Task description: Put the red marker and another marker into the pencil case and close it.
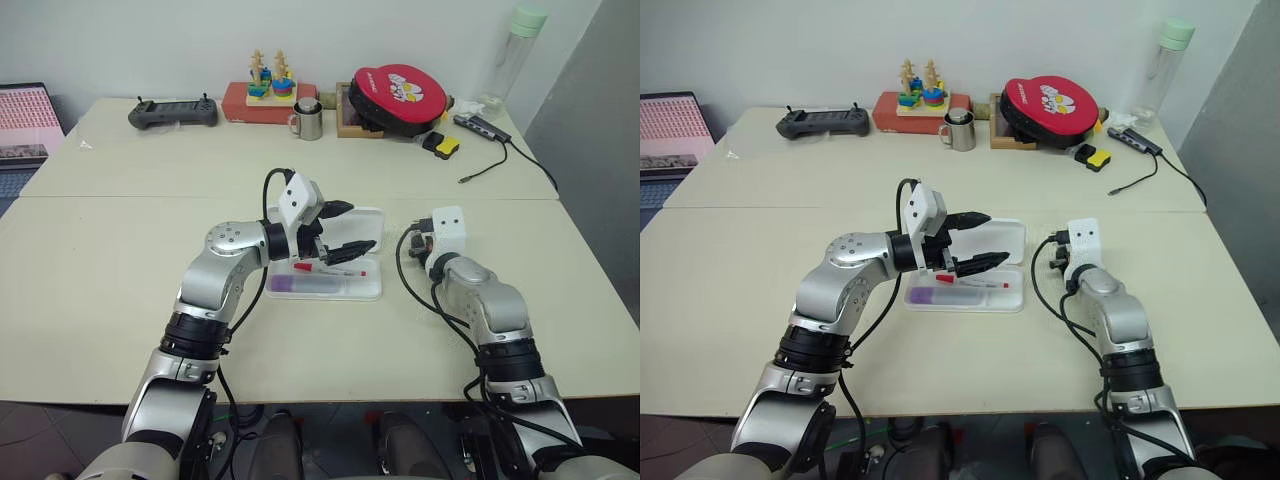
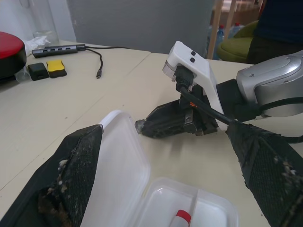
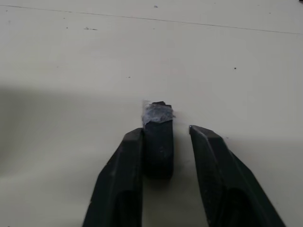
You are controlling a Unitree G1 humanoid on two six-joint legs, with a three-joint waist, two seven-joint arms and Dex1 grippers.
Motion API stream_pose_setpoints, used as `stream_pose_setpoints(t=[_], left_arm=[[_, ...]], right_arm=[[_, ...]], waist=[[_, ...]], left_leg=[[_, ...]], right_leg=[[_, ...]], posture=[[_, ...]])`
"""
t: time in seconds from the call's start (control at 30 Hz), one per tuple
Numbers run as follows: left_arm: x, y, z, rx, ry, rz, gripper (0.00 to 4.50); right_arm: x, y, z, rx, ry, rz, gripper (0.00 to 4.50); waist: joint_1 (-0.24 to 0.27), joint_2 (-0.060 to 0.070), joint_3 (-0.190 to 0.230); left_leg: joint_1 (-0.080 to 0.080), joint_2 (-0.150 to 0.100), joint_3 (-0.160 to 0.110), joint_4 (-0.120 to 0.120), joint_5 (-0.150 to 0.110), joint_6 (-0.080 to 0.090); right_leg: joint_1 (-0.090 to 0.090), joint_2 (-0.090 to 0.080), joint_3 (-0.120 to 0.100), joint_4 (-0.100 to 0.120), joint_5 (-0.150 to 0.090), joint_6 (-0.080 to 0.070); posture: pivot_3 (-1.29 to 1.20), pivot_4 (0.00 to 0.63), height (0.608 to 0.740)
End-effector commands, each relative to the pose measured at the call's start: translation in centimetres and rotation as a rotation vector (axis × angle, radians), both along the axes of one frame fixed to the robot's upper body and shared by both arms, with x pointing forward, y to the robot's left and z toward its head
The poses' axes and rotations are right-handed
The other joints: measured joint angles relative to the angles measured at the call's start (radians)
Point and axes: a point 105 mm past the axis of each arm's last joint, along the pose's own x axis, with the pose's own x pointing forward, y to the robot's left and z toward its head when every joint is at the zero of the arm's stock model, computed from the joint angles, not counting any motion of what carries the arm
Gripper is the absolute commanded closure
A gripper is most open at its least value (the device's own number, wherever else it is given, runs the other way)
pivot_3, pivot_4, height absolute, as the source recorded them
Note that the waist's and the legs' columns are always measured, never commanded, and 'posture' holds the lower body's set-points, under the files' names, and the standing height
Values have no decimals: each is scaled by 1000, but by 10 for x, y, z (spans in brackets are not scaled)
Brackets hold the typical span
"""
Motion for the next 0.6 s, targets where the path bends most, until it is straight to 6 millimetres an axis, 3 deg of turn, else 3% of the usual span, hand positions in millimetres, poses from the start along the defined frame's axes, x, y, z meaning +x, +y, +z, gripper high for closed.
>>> stream_pose_setpoints(t=[0.03, 0.13, 0.2, 0.33, 0.47, 0.6], left_arm=[[-4, -4, 12, -21, -41, -33, 0], [-13, 3, 8, 26, -44, -101, 0], [-14, 7, 9, 31, -45, -110, 0], [-31, 32, 6, 115, -35, -194, 0], [-39, 51, 0, 188, -15, -230, 0], [-39, 68, -14, 295, 14, -220, 0]], right_arm=[[3, -1, 27, 17, -112, 0, 4119], [-6, 13, 53, -9, -225, 203, 4205], [-13, 19, 57, -10, -229, 286, 4208], [-52, 36, 87, 22, -259, 641, 4208], [-83, 49, 79, -74, -160, 888, 4208], [-86, 57, 66, -136, -76, 960, 4208]], waist=[[0, 0, 0], [-1, 0, 0], [-1, 0, 0], [-2, 0, 0], [-2, 1, 0], [-2, 0, 0]], left_leg=[[0, 0, 0, 0, 0, 0], [0, 0, 0, 0, 0, 0], [0, 0, 0, 0, 0, 0], [0, 0, 0, -1, 0, 0], [0, 0, 0, -2, 0, 0], [1, 1, 0, -1, 0, 0]], right_leg=[[0, 0, 0, 0, 0, 0], [0, 0, 0, 0, 0, 0], [0, 0, 0, -1, -1, 1], [0, 0, 0, -1, -1, 1], [0, 0, 0, -1, -2, 1], [0, 0, 0, -1, -2, 1]], posture=[[0, 150, 740], [0, 150, 740], [0, 150, 740], [0, 150, 740], [0, 150, 740], [0, 150, 740]])
